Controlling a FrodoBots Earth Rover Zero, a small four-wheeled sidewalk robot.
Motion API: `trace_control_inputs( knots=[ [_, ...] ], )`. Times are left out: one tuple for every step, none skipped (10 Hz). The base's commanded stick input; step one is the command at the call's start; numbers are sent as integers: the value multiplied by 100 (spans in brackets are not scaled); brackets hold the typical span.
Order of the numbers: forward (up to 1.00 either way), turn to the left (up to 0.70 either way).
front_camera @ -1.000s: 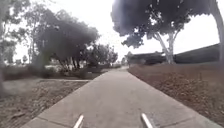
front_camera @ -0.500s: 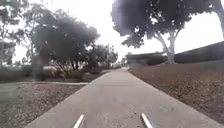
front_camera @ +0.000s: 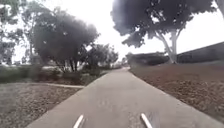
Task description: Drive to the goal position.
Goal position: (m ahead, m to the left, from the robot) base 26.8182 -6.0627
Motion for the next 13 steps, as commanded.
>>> trace_control_inputs(
  knots=[
    [100, 0],
    [100, 0],
    [100, 0],
    [100, 0],
    [100, 0],
    [100, 0],
    [100, 0],
    [100, 0],
    [100, 0],
    [100, 0],
    [100, 0],
    [100, 0],
    [100, 0]
  ],
)
